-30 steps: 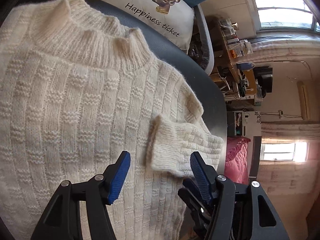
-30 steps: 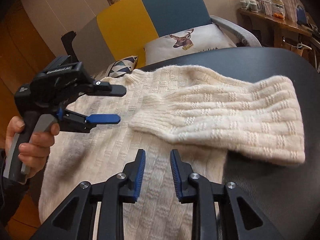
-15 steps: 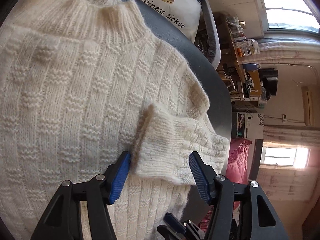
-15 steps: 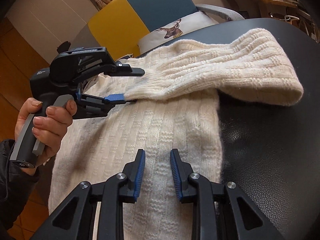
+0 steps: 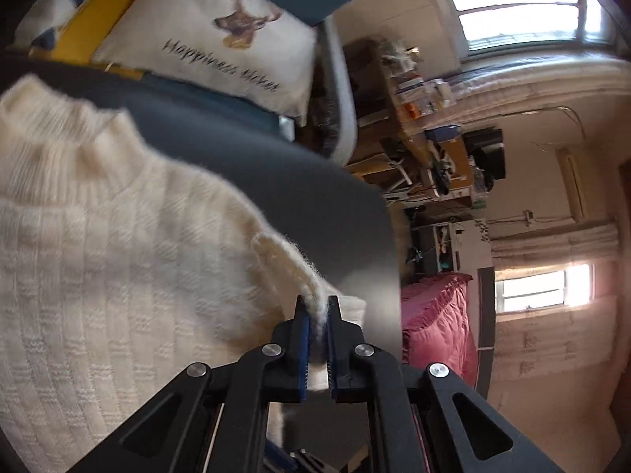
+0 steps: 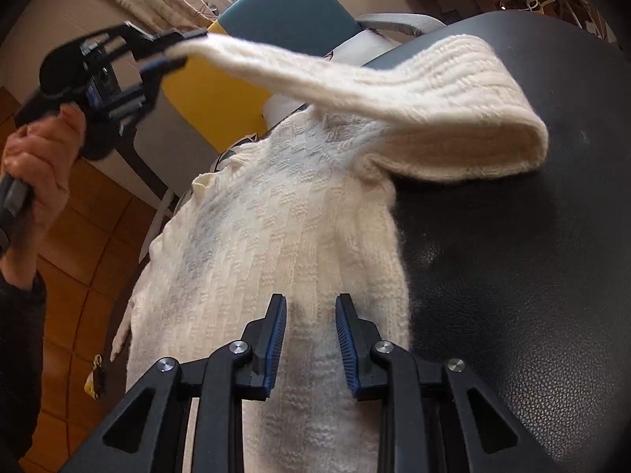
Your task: Fold clothes
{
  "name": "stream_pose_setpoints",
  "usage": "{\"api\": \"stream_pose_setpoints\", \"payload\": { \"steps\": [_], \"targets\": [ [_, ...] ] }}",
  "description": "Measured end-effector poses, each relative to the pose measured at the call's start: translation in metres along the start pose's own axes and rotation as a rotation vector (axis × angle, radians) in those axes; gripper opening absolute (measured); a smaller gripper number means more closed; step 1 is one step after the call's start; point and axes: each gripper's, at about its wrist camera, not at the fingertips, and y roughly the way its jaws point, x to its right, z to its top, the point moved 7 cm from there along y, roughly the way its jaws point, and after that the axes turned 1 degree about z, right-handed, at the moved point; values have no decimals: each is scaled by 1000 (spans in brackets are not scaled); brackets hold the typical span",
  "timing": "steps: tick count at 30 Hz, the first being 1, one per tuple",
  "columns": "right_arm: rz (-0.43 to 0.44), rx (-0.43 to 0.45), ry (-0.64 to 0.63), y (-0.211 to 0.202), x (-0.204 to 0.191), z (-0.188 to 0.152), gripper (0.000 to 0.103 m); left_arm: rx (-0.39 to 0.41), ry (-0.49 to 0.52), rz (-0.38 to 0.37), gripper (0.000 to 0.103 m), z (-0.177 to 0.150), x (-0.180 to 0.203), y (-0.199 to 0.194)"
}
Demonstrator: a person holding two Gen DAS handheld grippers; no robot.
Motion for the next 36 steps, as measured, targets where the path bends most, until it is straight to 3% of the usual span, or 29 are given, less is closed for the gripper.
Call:
{"api": "stream_pose_setpoints", "payload": {
  "steps": [5, 10, 16, 23, 25, 28, 30, 32, 36],
  "targets": [
    [-7, -3, -3, -3, 0, -2, 26, 68, 198, 38, 7, 24, 73, -24],
    [18, 0, 41, -6, 4, -1, 25, 182, 263, 56, 7, 50, 85, -65],
    [30, -4, 80, -6, 6, 2, 25, 273, 218, 120, 7, 64, 20, -125],
    [38, 34, 142, -17, 8, 16, 26, 265, 94, 222, 7, 54, -83, -148],
    [134, 77, 256, -25, 12, 27, 27, 256, 66, 226, 7, 48, -102, -149],
    [396, 94, 513, -26, 16, 40, 34, 247, 46, 221, 7, 39, -126, -152],
    [503, 116, 631, -22, 18, 49, 37, 247, 32, 216, 7, 35, -136, -153],
    [509, 136, 693, -14, 18, 55, 42, 246, 24, 210, 7, 33, -143, -154],
    [462, 162, 848, 9, 25, 58, 43, 237, 33, 197, 7, 24, -143, -154]
  ]
}}
